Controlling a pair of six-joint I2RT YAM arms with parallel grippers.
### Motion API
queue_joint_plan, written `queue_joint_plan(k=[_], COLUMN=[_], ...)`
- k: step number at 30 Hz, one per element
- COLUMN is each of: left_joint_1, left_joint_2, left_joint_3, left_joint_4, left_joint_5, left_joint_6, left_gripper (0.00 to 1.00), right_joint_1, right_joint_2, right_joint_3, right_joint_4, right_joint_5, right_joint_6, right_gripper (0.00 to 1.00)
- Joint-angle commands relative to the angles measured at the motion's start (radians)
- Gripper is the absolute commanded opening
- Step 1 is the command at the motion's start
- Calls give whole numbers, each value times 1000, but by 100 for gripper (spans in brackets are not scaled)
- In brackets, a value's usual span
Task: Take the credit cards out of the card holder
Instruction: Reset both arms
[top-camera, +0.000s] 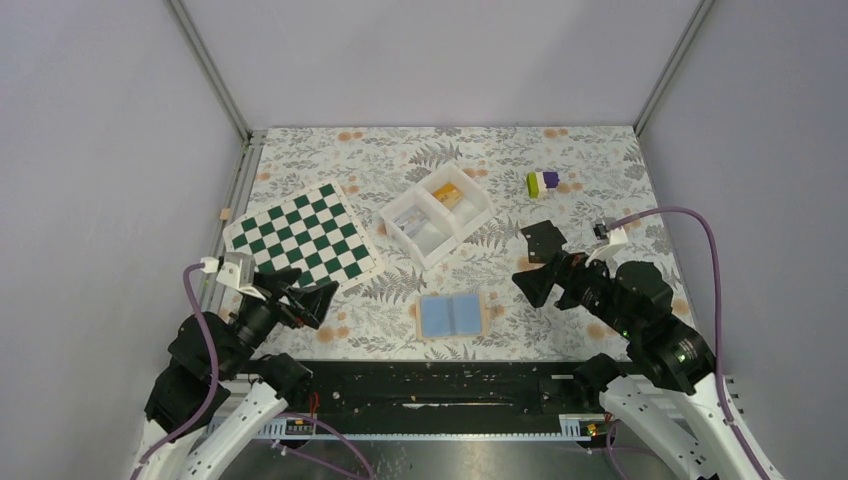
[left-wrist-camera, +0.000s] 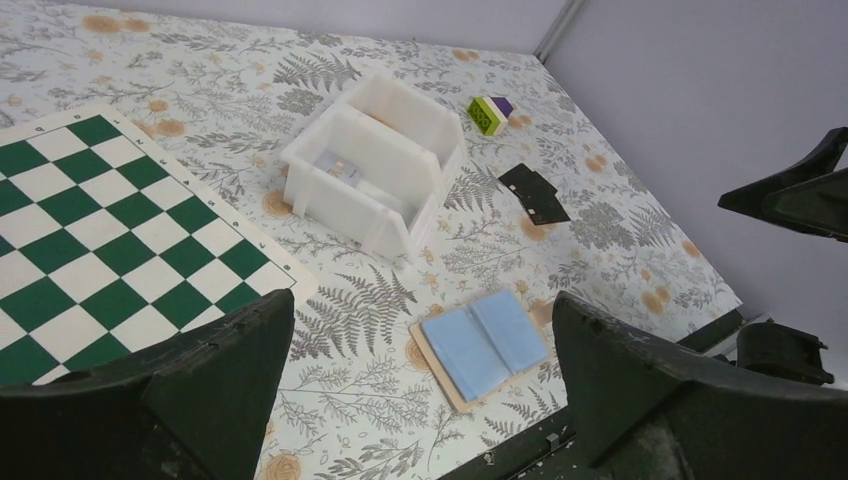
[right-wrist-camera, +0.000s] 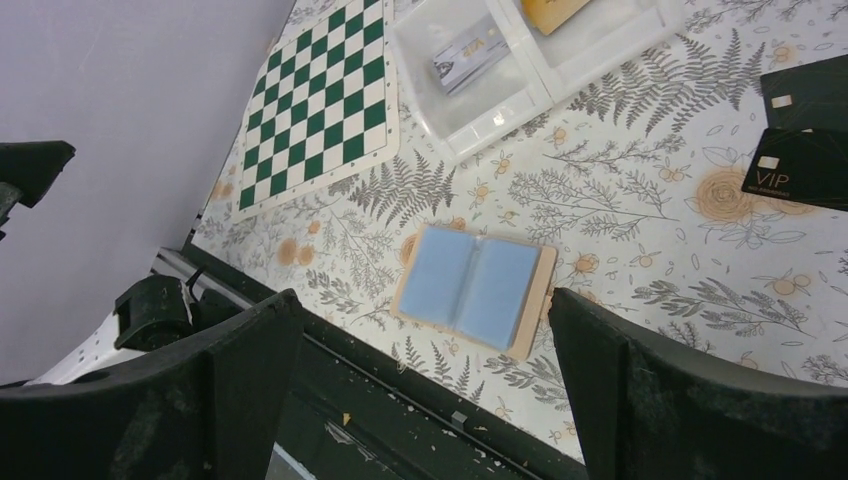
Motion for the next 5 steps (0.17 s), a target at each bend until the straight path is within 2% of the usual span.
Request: queue_joint_plan(k=[1, 5], left_joint_1=[0, 0], left_joint_2=[-20, -19], left_joint_3=[-6, -9], left_joint_4=[47, 36], left_joint_5=[-54, -60], left_joint_6=[0, 3], left_gripper=[99, 99], right_joint_1=[-3, -3], right_joint_2=[-27, -34], right_joint_3=[-1, 2], right_joint_4=[12, 12], right_joint_5=[49, 45], right_joint_6=[-11, -12], right_gripper=[100, 100])
